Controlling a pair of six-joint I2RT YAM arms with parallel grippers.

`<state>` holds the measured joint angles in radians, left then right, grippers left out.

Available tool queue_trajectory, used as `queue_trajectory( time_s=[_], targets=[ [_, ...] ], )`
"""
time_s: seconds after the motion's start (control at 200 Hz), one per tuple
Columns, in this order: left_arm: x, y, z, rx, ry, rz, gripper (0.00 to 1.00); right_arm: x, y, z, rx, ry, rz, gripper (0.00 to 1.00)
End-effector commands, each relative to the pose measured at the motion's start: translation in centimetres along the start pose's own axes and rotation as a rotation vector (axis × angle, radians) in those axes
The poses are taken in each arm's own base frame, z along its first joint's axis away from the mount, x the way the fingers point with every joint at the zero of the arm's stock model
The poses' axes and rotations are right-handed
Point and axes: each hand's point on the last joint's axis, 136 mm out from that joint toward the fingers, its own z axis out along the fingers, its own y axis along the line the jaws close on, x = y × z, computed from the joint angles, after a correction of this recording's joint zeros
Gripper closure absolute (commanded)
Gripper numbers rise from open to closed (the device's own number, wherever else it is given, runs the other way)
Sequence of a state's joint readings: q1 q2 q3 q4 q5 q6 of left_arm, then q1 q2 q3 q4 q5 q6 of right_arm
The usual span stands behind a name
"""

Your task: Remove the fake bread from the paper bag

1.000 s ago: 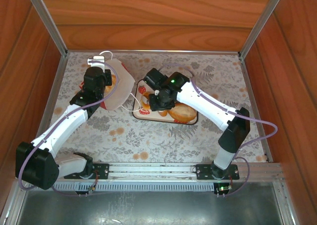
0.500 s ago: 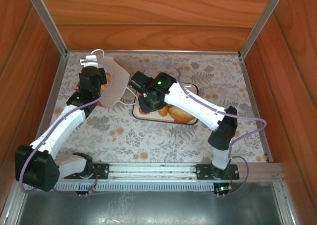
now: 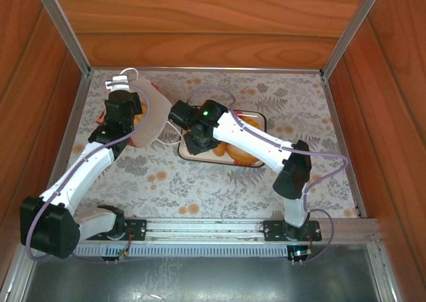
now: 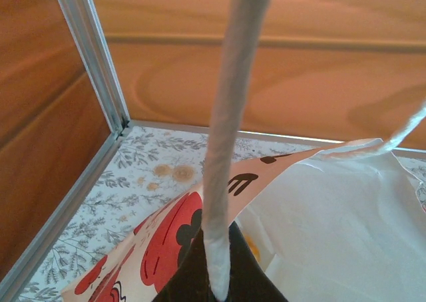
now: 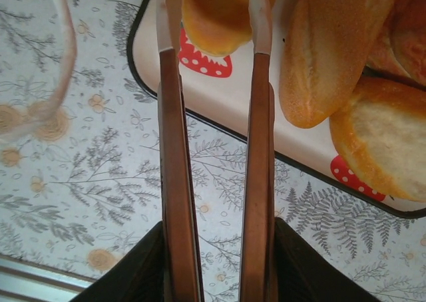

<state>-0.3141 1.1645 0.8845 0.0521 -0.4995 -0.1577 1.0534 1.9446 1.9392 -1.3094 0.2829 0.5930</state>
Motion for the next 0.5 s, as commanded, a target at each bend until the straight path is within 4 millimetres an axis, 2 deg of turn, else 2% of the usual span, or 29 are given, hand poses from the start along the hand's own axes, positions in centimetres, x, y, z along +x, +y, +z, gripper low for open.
queue_trajectory(
  time_s=[0.0,0.495],
  targets=[
    [0.0,0.5,-0.3,-0.008,0.000,-0.020,1.00,-0.2,-0.7,0.3,0.057,0.001,-0.002,0.59],
    [0.1,0.4,-0.3,0.001,0.004,-0.027,1.00,-0.1,-0.7,2.1,0.079,0.041,-0.031,0.54]
  ],
)
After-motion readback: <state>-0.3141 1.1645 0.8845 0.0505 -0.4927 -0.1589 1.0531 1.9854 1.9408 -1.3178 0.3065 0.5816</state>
